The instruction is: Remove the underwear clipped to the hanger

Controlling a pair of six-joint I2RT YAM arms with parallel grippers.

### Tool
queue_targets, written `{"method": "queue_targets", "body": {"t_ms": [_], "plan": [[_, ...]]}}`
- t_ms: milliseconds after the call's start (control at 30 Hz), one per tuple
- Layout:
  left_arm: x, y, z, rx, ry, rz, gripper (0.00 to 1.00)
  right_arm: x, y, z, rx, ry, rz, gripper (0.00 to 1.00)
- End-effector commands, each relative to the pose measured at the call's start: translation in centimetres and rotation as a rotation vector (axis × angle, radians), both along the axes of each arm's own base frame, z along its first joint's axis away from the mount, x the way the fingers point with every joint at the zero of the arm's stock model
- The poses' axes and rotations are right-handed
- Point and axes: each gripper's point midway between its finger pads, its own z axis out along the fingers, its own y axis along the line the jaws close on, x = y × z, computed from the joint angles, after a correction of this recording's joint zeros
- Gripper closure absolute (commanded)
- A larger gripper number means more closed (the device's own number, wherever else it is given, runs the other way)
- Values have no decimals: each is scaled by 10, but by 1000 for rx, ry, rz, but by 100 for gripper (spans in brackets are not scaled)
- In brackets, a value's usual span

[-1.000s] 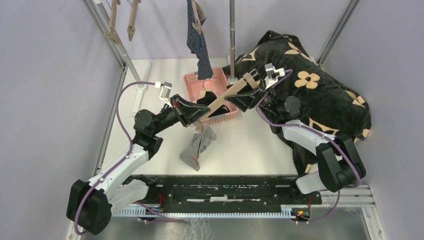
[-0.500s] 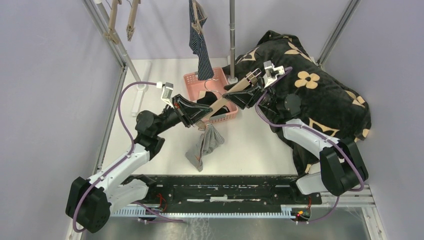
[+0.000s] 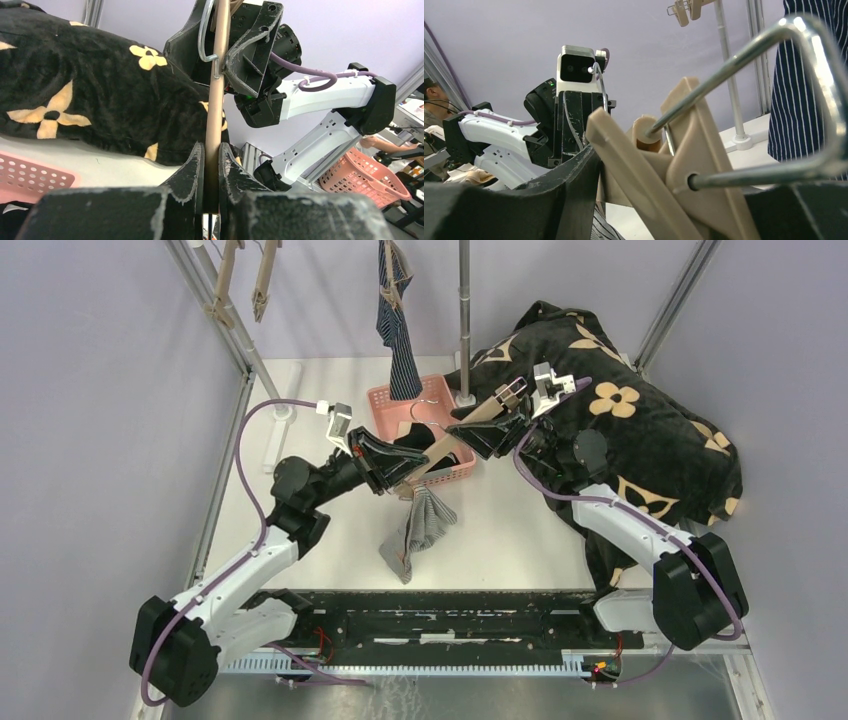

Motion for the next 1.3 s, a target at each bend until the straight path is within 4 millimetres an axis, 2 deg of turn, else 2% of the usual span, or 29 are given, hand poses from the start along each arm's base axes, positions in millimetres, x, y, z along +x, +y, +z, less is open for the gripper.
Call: {"method": "queue_targets", "body": {"t_ms": [0, 100, 133, 200, 267, 333, 500, 567, 633, 933, 1133, 1200, 1233, 1267], "plan": [[11, 10, 17, -21, -49, 100, 97, 0, -8, 18, 26, -117, -79, 99], [11, 13, 21, -45, -47, 115, 97, 0, -4, 16, 5, -111, -55, 99], [12, 14, 22, -55, -39, 123, 97, 0, -4, 15, 4, -107, -50, 93], [12, 14, 24, -74, -40, 122, 97, -2, -4, 16, 14, -115, -42, 78], [10, 16, 26, -107, -41, 121, 97, -5, -6, 18, 37, -131, -45, 48], [7, 20, 29, -157, -41, 122, 97, -7, -8, 22, 62, -146, -52, 42], [5, 32, 32, -257, -44, 161, 97, -9, -14, 33, 139, -163, -81, 37], [4, 34, 32, -284, -50, 168, 97, -10, -13, 38, 167, -167, -74, 23], [4, 37, 34, -309, -57, 173, 97, -12, -9, 41, 182, -171, -55, 18], [3, 30, 38, -354, -57, 135, 97, -11, 2, 41, 186, -162, -25, 18], [0, 22, 31, -368, -38, 94, 97, -5, 5, 44, 201, -163, -41, 19], [-1, 20, 31, -366, -36, 88, 97, -3, 5, 46, 210, -167, -47, 22], [0, 20, 30, -365, -34, 89, 97, -1, 6, 49, 214, -170, -51, 30], [-1, 21, 31, -367, -36, 92, 97, 1, 6, 49, 214, -170, -51, 45]]}}
